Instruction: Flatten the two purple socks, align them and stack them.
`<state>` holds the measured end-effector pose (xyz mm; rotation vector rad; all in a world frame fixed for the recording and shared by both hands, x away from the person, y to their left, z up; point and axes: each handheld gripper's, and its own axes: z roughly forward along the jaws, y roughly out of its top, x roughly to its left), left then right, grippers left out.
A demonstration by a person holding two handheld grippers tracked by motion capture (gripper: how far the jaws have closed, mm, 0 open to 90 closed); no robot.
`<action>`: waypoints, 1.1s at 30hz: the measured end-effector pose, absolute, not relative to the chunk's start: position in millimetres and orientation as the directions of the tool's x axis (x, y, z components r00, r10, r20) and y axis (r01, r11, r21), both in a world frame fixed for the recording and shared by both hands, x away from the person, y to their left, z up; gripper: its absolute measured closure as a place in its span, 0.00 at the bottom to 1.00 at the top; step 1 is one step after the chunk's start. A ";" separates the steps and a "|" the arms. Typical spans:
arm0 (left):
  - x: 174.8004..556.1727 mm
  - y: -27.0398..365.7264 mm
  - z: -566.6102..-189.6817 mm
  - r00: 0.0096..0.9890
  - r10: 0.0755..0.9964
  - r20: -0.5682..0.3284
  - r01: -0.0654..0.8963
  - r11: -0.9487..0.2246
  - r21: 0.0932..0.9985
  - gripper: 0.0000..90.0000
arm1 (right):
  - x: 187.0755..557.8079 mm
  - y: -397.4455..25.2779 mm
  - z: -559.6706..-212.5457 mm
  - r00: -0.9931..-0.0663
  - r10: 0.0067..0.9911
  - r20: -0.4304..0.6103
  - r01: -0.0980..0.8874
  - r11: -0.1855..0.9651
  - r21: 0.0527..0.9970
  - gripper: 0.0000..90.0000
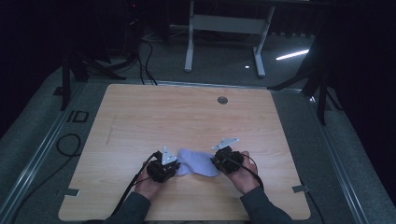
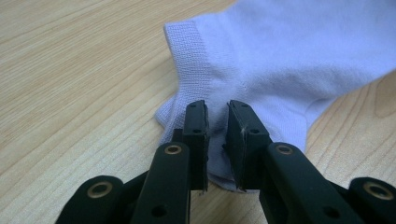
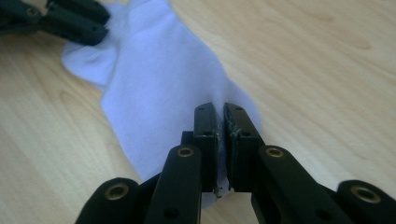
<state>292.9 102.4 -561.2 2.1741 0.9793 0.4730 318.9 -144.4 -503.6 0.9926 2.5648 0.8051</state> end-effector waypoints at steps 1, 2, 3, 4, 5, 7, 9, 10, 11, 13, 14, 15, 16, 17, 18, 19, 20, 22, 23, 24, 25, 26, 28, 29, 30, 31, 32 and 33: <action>292.9 102.4 -561.2 0.649 0.760 0.043 0.506 -0.473 0.721 0.86 | 320.8 -146.2 -501.6 -0.723 0.689 -0.057 0.533 0.608 0.588 0.93; 292.8 102.3 -561.2 0.650 0.759 0.043 0.506 -0.474 0.721 0.86 | 321.8 -147.0 -500.7 -0.720 0.690 -0.065 0.531 0.609 0.589 0.93; 292.7 102.2 -561.2 0.651 0.758 0.045 0.504 -0.476 0.721 0.86 | 323.1 -147.6 -499.8 -0.719 0.690 -0.078 0.526 0.615 0.588 0.93; 292.6 102.0 -561.2 0.651 0.757 0.047 0.503 -0.477 0.721 0.87 | 324.1 -147.8 -499.2 -0.719 0.690 -0.084 0.525 0.617 0.587 0.93; 292.5 101.9 -561.2 0.651 0.757 0.048 0.502 -0.478 0.721 0.87 | 325.1 -147.9 -498.9 -0.719 0.690 -0.084 0.525 0.618 0.586 0.93; 292.3 102.0 -561.1 0.652 0.757 0.048 0.503 -0.479 0.720 0.86 | 326.2 -147.2 -499.7 -0.717 0.691 -0.092 0.526 0.623 0.580 0.93; 291.9 101.8 -561.0 0.653 0.756 0.052 0.501 -0.482 0.719 0.86 | 326.5 -145.9 -502.6 -0.717 0.689 -0.105 0.524 0.632 0.570 0.93; 291.7 101.6 -561.0 0.652 0.757 0.053 0.502 -0.482 0.718 0.86 | 327.0 -145.7 -504.7 -0.718 0.688 -0.104 0.527 0.635 0.565 0.93; 291.5 101.5 -561.0 0.651 0.758 0.053 0.502 -0.481 0.719 0.86 | 327.5 -145.7 -507.1 -0.717 0.690 -0.099 0.532 0.634 0.561 0.93; 291.0 101.1 -560.8 0.649 0.759 0.056 0.502 -0.482 0.718 0.86 | 329.0 -146.4 -512.6 -0.715 0.694 -0.087 0.545 0.630 0.553 0.91; 290.8 101.0 -560.7 0.649 0.759 0.059 0.502 -0.485 0.716 0.86 | 330.0 -147.1 -515.5 -0.715 0.695 -0.079 0.550 0.629 0.549 0.90; 290.6 100.9 -560.6 0.648 0.759 0.061 0.502 -0.485 0.716 0.85 | 330.7 -147.5 -518.2 -0.714 0.696 -0.073 0.557 0.628 0.544 0.88; 290.6 100.8 -560.6 0.647 0.760 0.061 0.502 -0.485 0.716 0.85 | 331.4 -147.7 -520.8 -0.713 0.697 -0.072 0.560 0.629 0.540 0.85; 290.6 101.0 -560.5 0.647 0.760 0.061 0.503 -0.486 0.715 0.85 | 332.2 -148.1 -523.9 -0.710 0.700 -0.074 0.564 0.628 0.537 0.82; 290.6 101.0 -560.6 0.647 0.760 0.059 0.503 -0.484 0.716 0.85 | 332.4 -148.0 -525.5 -0.705 0.705 -0.074 0.569 0.625 0.535 0.78; 290.6 101.0 -560.6 0.647 0.760 0.059 0.503 -0.484 0.716 0.85 | 332.4 -148.0 -525.5 -0.705 0.705 -0.074 0.569 0.625 0.535 0.78; 290.7 101.1 -560.5 0.648 0.759 0.061 0.502 -0.486 0.715 0.85 | 333.0 -148.3 -527.4 -0.701 0.709 -0.079 0.572 0.625 0.531 0.75; 290.8 101.0 -560.5 0.648 0.759 0.061 0.502 -0.486 0.715 0.84 | 333.6 -148.8 -530.8 -0.690 0.717 -0.100 0.576 0.627 0.524 0.70; 290.7 101.0 -560.5 0.647 0.760 0.063 0.502 -0.487 0.715 0.84 | 333.7 -148.7 -531.8 -0.690 0.716 -0.108 0.575 0.632 0.519 0.69; 290.8 101.1 -560.5 0.648 0.759 0.063 0.502 -0.487 0.715 0.84 | 334.0 -148.7 -532.9 -0.687 0.717 -0.117 0.574 0.634 0.518 0.68; 290.8 101.4 -560.3 0.648 0.759 0.064 0.502 -0.489 0.714 0.83 | 334.4 -148.7 -533.8 -0.684 0.719 -0.123 0.574 0.635 0.516 0.67; 290.9 101.8 -560.2 0.650 0.758 0.065 0.500 -0.490 0.714 0.83 | 334.9 -148.8 -534.4 -0.682 0.721 -0.123 0.578 0.634 0.514 0.67; 291.1 102.2 -560.1 0.651 0.757 0.065 0.500 -0.491 0.713 0.82 | 336.7 -149.2 -535.9 -0.677 0.723 -0.134 0.577 0.636 0.513 0.66; 291.0 102.2 -560.1 0.650 0.757 0.064 0.501 -0.491 0.713 0.82 | 337.9 -149.5 -536.6 -0.676 0.725 -0.132 0.578 0.633 0.515 0.66; 291.0 102.2 -560.1 0.650 0.757 0.064 0.501 -0.491 0.713 0.82 | 338.7 -149.7 -537.1 -0.672 0.729 -0.129 0.582 0.628 0.517 0.66; 291.0 102.3 -560.0 0.650 0.757 0.064 0.502 -0.491 0.712 0.81 | 339.8 -150.0 -537.3 -0.671 0.729 -0.133 0.579 0.628 0.520 0.65; 291.0 102.5 -559.9 0.650 0.757 0.064 0.501 -0.491 0.712 0.81 | 340.7 -150.0 -537.4 -0.668 0.732 -0.133 0.581 0.625 0.522 0.65; 291.0 102.5 -559.9 0.650 0.757 0.064 0.501 -0.491 0.712 0.80 | 340.7 -150.0 -537.4 -0.668 0.732 -0.133 0.581 0.625 0.522 0.65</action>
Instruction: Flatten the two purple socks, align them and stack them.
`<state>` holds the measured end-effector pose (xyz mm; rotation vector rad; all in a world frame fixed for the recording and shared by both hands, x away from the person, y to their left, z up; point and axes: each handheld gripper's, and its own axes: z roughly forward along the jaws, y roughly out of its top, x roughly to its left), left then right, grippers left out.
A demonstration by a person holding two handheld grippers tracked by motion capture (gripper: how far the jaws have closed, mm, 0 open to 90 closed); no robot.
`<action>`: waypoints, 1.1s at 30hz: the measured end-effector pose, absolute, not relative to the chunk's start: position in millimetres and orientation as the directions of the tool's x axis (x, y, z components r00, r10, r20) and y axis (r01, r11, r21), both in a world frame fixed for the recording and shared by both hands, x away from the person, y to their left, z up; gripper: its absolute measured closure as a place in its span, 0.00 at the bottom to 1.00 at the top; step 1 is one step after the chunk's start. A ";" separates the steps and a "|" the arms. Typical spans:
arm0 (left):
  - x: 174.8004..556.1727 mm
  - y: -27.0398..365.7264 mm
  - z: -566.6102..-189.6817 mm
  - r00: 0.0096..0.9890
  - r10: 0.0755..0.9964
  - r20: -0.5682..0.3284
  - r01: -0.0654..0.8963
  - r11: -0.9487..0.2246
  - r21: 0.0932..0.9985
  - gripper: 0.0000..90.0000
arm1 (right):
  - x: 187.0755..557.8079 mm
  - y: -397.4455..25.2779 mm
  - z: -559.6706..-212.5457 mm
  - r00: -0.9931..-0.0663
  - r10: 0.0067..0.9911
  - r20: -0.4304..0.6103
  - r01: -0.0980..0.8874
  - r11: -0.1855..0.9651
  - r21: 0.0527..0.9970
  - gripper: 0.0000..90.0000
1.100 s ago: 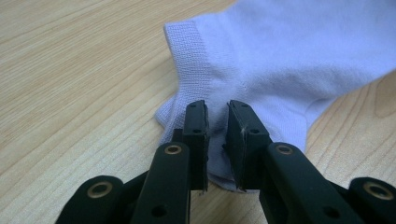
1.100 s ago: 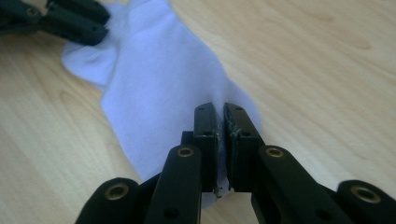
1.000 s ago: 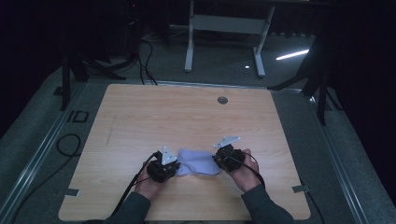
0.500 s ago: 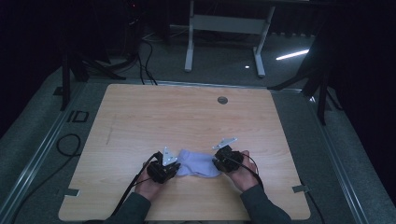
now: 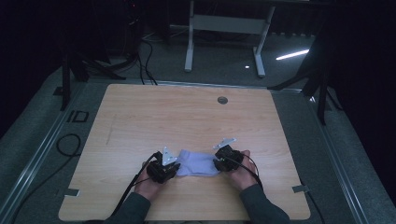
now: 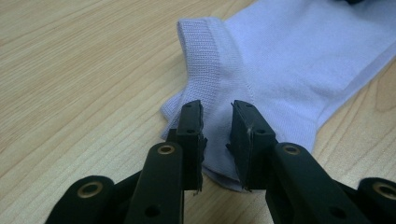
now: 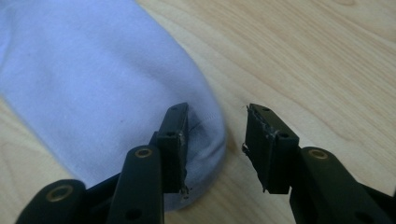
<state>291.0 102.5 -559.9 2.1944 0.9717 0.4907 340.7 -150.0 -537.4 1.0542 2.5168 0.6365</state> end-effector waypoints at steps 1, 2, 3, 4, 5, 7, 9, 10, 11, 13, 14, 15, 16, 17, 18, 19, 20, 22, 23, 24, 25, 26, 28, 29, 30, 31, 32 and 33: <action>291.0 102.7 -559.6 0.652 0.756 0.066 0.500 -0.493 0.712 0.80 | 343.3 -150.0 -537.8 -0.659 0.740 -0.131 0.586 0.615 0.527 0.64; 290.8 102.7 -559.6 0.652 0.755 0.066 0.498 -0.493 0.714 0.79 | 344.0 -149.9 -537.8 -0.657 0.743 -0.130 0.589 0.613 0.526 0.64; 290.9 102.9 -559.5 0.653 0.754 0.067 0.496 -0.493 0.715 0.78 | 344.6 -149.7 -537.6 -0.656 0.743 -0.134 0.588 0.614 0.526 0.63; 290.9 102.9 -559.5 0.653 0.754 0.067 0.496 -0.493 0.715 0.76 | 344.6 -149.7 -537.6 -0.656 0.743 -0.134 0.588 0.614 0.526 0.63; 290.9 103.3 -559.0 0.654 0.754 0.064 0.495 -0.491 0.717 0.74 | 345.0 -148.8 -537.5 -0.650 0.749 -0.133 0.592 0.608 0.529 0.63; 290.5 103.5 -558.3 0.654 0.754 0.065 0.491 -0.489 0.721 0.71 | 345.1 -149.0 -536.9 -0.645 0.754 -0.124 0.596 0.599 0.534 0.62; 290.1 104.0 -557.2 0.653 0.755 0.060 0.490 -0.482 0.726 0.68 | 345.2 -150.8 -534.9 -0.644 0.758 -0.104 0.600 0.584 0.547 0.60; 290.4 104.4 -557.0 0.652 0.756 0.057 0.491 -0.478 0.728 0.66 | 345.0 -152.0 -533.2 -0.642 0.761 -0.096 0.600 0.577 0.554 0.59; 290.6 105.1 -556.6 0.651 0.757 0.055 0.492 -0.476 0.729 0.66 | 344.6 -153.2 -531.2 -0.638 0.766 -0.082 0.604 0.564 0.564 0.57; 291.2 106.7 -555.2 0.650 0.759 0.051 0.490 -0.469 0.735 0.65 | 343.8 -156.3 -526.4 -0.633 0.772 -0.056 0.604 0.538 0.588 0.56; 291.2 107.6 -554.2 0.648 0.761 0.044 0.491 -0.461 0.739 0.65 | 343.3 -158.3 -523.7 -0.631 0.775 -0.047 0.602 0.526 0.601 0.55; 290.9 108.3 -553.2 0.646 0.763 0.036 0.492 -0.451 0.745 0.64 | 342.8 -160.0 -521.1 -0.627 0.778 -0.039 0.598 0.513 0.615 0.54; 290.9 109.2 -552.1 0.644 0.764 0.030 0.490 -0.443 0.750 0.64 | 342.1 -161.6 -518.6 -0.623 0.782 -0.030 0.599 0.501 0.625 0.54; 291.0 110.3 -551.1 0.642 0.766 0.027 0.491 -0.438 0.753 0.63 | 341.7 -163.2 -516.7 -0.621 0.784 -0.024 0.599 0.493 0.631 0.53; 291.2 111.4 -550.3 0.641 0.767 0.021 0.494 -0.434 0.753 0.63 | 341.5 -164.9 -515.2 -0.619 0.785 -0.019 0.598 0.488 0.636 0.53; 291.6 112.4 -549.9 0.636 0.771 0.019 0.498 -0.429 0.754 0.62 | 341.2 -166.3 -514.0 -0.616 0.787 -0.016 0.598 0.481 0.641 0.53; 292.0 113.6 -549.4 0.633 0.774 0.019 0.500 -0.427 0.754 0.62 | 341.1 -168.1 -513.0 -0.615 0.789 -0.014 0.598 0.478 0.643 0.52; 293.3 116.0 -548.8 0.624 0.781 0.017 0.507 -0.421 0.753 0.62 | 340.7 -171.6 -511.7 -0.606 0.795 -0.006 0.602 0.463 0.650 0.52; 294.1 117.5 -548.4 0.620 0.785 0.014 0.513 -0.419 0.750 0.61 | 340.5 -173.3 -511.5 -0.603 0.798 0.001 0.605 0.456 0.653 0.52; 294.8 119.0 -548.2 0.613 0.790 0.014 0.518 -0.416 0.748 0.61 | 340.4 -175.1 -511.5 -0.599 0.801 0.005 0.607 0.450 0.655 0.52; 295.8 120.7 -547.9 0.608 0.793 0.017 0.521 -0.416 0.745 0.61 | 340.3 -176.8 -511.7 -0.594 0.804 0.009 0.610 0.443 0.657 0.52; 296.5 122.1 -547.8 0.601 0.799 0.018 0.526 -0.413 0.744 0.61 | 340.4 -178.6 -512.2 -0.591 0.807 0.012 0.612 0.438 0.659 0.52; 298.0 125.5 -547.0 0.589 0.808 0.020 0.533 -0.407 0.742 0.61 | 340.2 -181.8 -513.7 -0.583 0.812 0.023 0.619 0.426 0.659 0.52; 298.7 127.4 -546.5 0.584 0.811 0.022 0.536 -0.406 0.740 0.61 | 340.1 -183.5 -514.6 -0.581 0.814 0.027 0.622 0.422 0.659 0.52; 299.5 129.0 -546.4 0.577 0.816 0.020 0.538 -0.400 0.742 0.61 | 339.9 -185.2 -515.5 -0.578 0.815 0.030 0.625 0.418 0.659 0.52; 300.3 131.1 -545.8 0.574 0.819 0.022 0.541 -0.400 0.740 0.61 | 339.5 -186.9 -516.4 -0.573 0.819 0.036 0.629 0.411 0.660 0.52; 301.0 132.8 -545.6 0.566 0.824 0.023 0.546 -0.396 0.739 0.60 | 339.3 -189.0 -517.3 -0.569 0.821 0.041 0.632 0.405 0.660 0.52; 302.0 134.6 -545.4 0.559 0.829 0.025 0.551 -0.394 0.736 0.60 | 338.9 -191.1 -518.1 -0.563 0.825 0.047 0.637 0.397 0.661 0.52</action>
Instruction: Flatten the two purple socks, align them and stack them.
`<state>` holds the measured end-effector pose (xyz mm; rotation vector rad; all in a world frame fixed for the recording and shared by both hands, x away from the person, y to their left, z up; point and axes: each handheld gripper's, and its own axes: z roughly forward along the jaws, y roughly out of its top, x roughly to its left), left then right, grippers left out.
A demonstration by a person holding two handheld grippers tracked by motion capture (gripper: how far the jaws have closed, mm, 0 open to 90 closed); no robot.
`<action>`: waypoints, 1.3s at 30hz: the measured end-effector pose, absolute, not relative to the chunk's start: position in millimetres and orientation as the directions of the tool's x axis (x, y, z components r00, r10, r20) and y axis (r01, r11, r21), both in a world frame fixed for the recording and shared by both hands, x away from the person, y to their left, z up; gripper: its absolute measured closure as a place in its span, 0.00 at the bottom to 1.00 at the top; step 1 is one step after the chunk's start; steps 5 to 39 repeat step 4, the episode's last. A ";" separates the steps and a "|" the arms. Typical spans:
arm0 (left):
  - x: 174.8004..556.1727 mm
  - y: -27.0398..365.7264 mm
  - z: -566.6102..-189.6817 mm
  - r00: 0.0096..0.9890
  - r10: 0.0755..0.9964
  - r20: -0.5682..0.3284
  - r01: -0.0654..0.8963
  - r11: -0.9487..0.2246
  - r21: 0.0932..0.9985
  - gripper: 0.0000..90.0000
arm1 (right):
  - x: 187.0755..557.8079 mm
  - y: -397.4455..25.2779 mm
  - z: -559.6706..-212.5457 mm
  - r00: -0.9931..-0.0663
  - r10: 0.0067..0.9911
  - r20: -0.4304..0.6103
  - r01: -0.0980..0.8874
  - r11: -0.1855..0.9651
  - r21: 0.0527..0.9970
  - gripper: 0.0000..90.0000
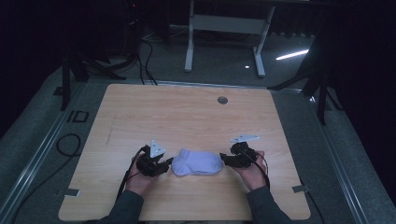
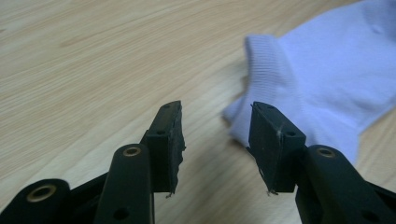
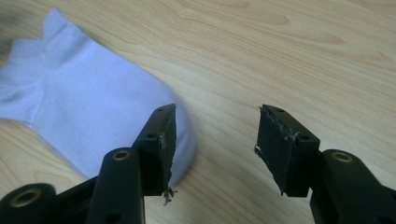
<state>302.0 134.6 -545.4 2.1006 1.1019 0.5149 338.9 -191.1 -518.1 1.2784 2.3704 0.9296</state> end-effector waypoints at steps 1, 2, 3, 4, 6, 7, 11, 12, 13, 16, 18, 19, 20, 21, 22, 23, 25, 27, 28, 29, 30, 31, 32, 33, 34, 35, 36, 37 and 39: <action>302.9 136.0 -545.5 0.550 0.835 0.025 0.557 -0.388 0.734 0.59 | 338.4 -193.3 -518.7 -0.557 0.829 0.052 0.641 0.389 0.662 0.52; 302.9 136.0 -545.5 0.550 0.835 0.025 0.557 -0.388 0.734 0.59 | 338.4 -193.3 -518.7 -0.557 0.829 0.052 0.641 0.389 0.662 0.52; 304.6 139.0 -545.5 0.538 0.842 0.026 0.564 -0.383 0.731 0.59 | 338.0 -196.1 -519.3 -0.554 0.830 0.056 0.642 0.384 0.663 0.52; 305.4 140.3 -545.5 0.534 0.845 0.027 0.566 -0.381 0.731 0.59 | 336.9 -201.3 -519.9 -0.544 0.837 0.062 0.645 0.370 0.669 0.52; 305.4 140.3 -545.5 0.534 0.845 0.027 0.566 -0.381 0.731 0.59 | 336.9 -201.3 -519.9 -0.544 0.837 0.062 0.645 0.370 0.669 0.52; 305.4 140.3 -545.5 0.534 0.845 0.027 0.566 -0.381 0.731 0.59 | 336.9 -201.3 -519.9 -0.544 0.837 0.062 0.645 0.370 0.669 0.52; 305.4 140.3 -545.5 0.534 0.845 0.027 0.566 -0.381 0.731 0.59 | 336.9 -201.3 -519.9 -0.544 0.837 0.062 0.645 0.370 0.669 0.52; 305.4 140.3 -545.5 0.534 0.845 0.027 0.566 -0.381 0.731 0.59 | 336.9 -201.3 -519.9 -0.544 0.837 0.062 0.645 0.370 0.669 0.52; 305.4 140.3 -545.5 0.534 0.845 0.027 0.566 -0.381 0.731 0.59 | 336.9 -201.3 -519.9 -0.544 0.837 0.062 0.645 0.370 0.669 0.52; 305.4 140.3 -545.5 0.534 0.845 0.027 0.566 -0.381 0.731 0.59 | 336.9 -201.3 -519.9 -0.544 0.837 0.062 0.645 0.370 0.669 0.52; 305.4 140.3 -545.5 0.534 0.845 0.027 0.566 -0.381 0.731 0.59 | 336.9 -201.3 -519.9 -0.544 0.837 0.062 0.645 0.370 0.669 0.52; 305.4 140.3 -545.5 0.534 0.845 0.027 0.566 -0.381 0.731 0.59 | 336.9 -201.3 -519.9 -0.544 0.837 0.062 0.645 0.370 0.669 0.52; 305.4 140.3 -545.5 0.534 0.845 0.027 0.566 -0.381 0.731 0.59 | 336.9 -201.3 -519.9 -0.544 0.837 0.062 0.645 0.370 0.669 0.52; 305.4 140.3 -545.5 0.534 0.845 0.027 0.566 -0.381 0.731 0.59 | 336.9 -201.3 -519.9 -0.544 0.837 0.062 0.645 0.370 0.669 0.52; 305.4 140.3 -545.5 0.534 0.845 0.027 0.566 -0.381 0.731 0.59 | 336.9 -201.3 -519.9 -0.544 0.837 0.062 0.645 0.370 0.669 0.52; 305.4 140.3 -545.5 0.534 0.845 0.027 0.566 -0.381 0.731 0.59 | 336.9 -201.3 -519.9 -0.544 0.837 0.062 0.645 0.370 0.669 0.52; 305.4 140.3 -545.5 0.534 0.845 0.027 0.566 -0.381 0.731 0.59 | 336.9 -201.3 -519.9 -0.544 0.837 0.062 0.645 0.370 0.669 0.52; 305.4 140.3 -545.5 0.534 0.845 0.027 0.566 -0.381 0.731 0.59 | 336.9 -201.3 -519.9 -0.544 0.837 0.062 0.645 0.370 0.669 0.52; 305.4 140.3 -545.5 0.534 0.845 0.027 0.566 -0.381 0.731 0.59 | 336.9 -201.3 -519.9 -0.544 0.837 0.062 0.645 0.370 0.669 0.52; 305.4 140.3 -545.5 0.534 0.845 0.027 0.566 -0.381 0.731 0.59 | 336.9 -201.3 -519.9 -0.544 0.837 0.062 0.645 0.370 0.669 0.52; 305.4 140.3 -545.5 0.534 0.845 0.027 0.566 -0.381 0.731 0.59 | 336.9 -201.3 -519.9 -0.544 0.837 0.062 0.645 0.370 0.669 0.52; 305.4 140.3 -545.5 0.534 0.845 0.027 0.566 -0.381 0.731 0.59 | 336.9 -201.3 -519.9 -0.544 0.837 0.062 0.645 0.370 0.669 0.52; 305.4 140.3 -545.5 0.534 0.845 0.027 0.566 -0.381 0.731 0.59 | 336.9 -201.3 -519.9 -0.544 0.837 0.062 0.645 0.370 0.669 0.52; 305.4 140.3 -545.5 0.534 0.845 0.027 0.566 -0.381 0.731 0.59 | 336.9 -201.3 -519.9 -0.544 0.837 0.062 0.645 0.370 0.669 0.52; 305.4 140.3 -545.5 0.534 0.845 0.027 0.566 -0.381 0.731 0.59 | 336.9 -201.3 -519.9 -0.544 0.837 0.062 0.645 0.370 0.669 0.52; 305.4 140.3 -545.5 0.534 0.845 0.027 0.566 -0.381 0.731 0.59 | 336.9 -201.3 -519.9 -0.544 0.837 0.062 0.645 0.370 0.669 0.52; 305.4 140.3 -545.5 0.534 0.845 0.027 0.566 -0.381 0.731 0.59 | 336.9 -201.3 -519.9 -0.544 0.837 0.062 0.645 0.370 0.669 0.52; 305.4 140.3 -545.5 0.534 0.845 0.027 0.566 -0.381 0.731 0.59 | 336.9 -201.3 -519.9 -0.544 0.837 0.062 0.645 0.370 0.669 0.52; 305.4 140.3 -545.5 0.534 0.845 0.027 0.566 -0.381 0.731 0.59 | 336.9 -201.3 -519.9 -0.544 0.837 0.062 0.645 0.370 0.669 0.52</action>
